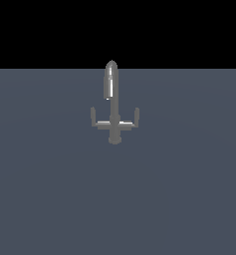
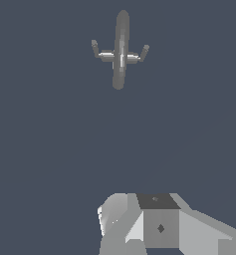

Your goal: Turn on the faucet by rotating a designated handle.

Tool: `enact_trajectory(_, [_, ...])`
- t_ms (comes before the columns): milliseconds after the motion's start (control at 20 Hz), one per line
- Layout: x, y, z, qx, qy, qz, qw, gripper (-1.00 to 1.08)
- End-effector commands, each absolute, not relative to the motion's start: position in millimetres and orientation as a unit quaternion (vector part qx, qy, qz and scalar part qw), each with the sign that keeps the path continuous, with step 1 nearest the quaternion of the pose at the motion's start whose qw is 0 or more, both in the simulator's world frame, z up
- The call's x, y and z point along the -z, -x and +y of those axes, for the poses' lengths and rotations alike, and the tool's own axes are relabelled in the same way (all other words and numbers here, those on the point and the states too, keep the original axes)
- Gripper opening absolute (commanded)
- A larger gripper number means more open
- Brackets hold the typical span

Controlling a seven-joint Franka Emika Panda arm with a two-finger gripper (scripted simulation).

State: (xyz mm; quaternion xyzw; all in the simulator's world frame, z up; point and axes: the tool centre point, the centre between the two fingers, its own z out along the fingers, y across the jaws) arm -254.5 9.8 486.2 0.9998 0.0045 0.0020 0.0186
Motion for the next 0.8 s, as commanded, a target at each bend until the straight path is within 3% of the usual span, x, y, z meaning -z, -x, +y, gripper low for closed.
enact_trajectory(0, [-486, 254, 10, -0.002, -1.0, 0.004, 0.019, -1.0])
enact_trajectory(750, [-474, 217, -7, 0.021, -0.999, -0.023, -0.042, -1.0])
